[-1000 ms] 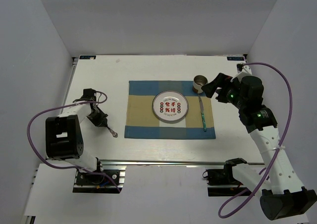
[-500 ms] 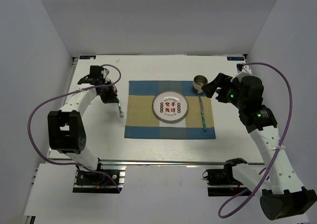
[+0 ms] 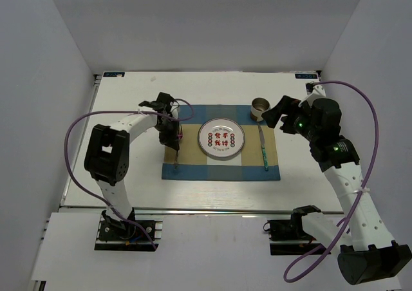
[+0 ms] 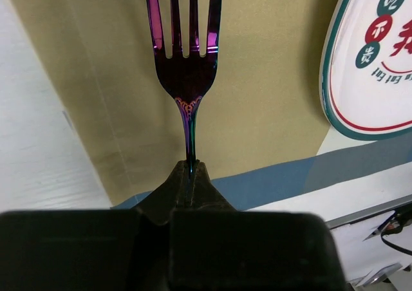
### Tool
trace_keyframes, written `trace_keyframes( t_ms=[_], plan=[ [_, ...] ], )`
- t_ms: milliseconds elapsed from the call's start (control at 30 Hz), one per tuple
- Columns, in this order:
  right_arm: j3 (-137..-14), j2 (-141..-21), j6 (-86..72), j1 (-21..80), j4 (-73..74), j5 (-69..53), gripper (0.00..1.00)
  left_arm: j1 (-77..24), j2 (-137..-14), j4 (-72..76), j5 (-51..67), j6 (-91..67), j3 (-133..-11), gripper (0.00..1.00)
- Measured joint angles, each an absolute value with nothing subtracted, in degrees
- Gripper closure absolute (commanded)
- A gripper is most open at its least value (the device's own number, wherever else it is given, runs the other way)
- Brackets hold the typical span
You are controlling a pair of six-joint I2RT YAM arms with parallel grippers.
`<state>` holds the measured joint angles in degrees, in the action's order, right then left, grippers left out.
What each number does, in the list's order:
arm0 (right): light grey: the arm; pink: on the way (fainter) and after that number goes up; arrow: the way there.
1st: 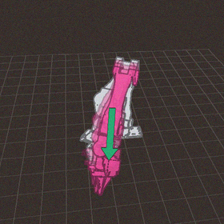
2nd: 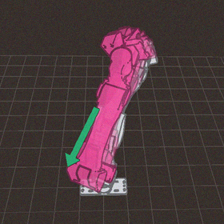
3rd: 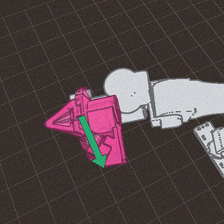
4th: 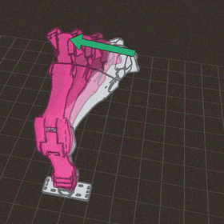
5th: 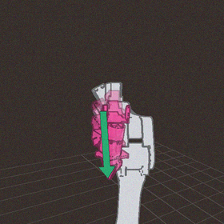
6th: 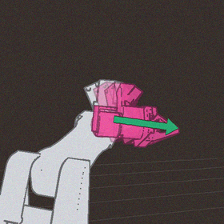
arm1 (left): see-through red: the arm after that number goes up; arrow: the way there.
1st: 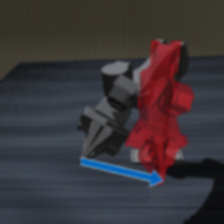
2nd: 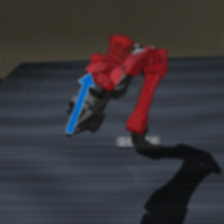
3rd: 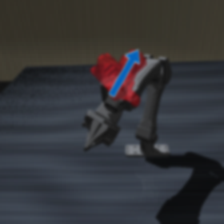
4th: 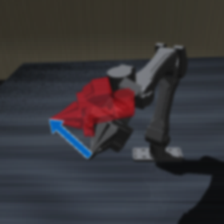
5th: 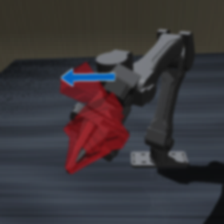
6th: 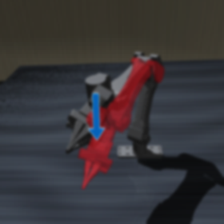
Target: Set the dinner table for one person
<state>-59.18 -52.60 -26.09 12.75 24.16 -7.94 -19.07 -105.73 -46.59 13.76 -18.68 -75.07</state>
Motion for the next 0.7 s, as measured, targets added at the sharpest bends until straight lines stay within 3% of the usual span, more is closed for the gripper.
trace_keyframes(
  t_ms=[700],
  plan=[
    [-59.18, -52.10, -24.43, 12.75, 25.63, -7.90, 0.11, -23.40, -109.93, -44.64, 9.28, -21.98, -75.42, 1.00]
  ],
)
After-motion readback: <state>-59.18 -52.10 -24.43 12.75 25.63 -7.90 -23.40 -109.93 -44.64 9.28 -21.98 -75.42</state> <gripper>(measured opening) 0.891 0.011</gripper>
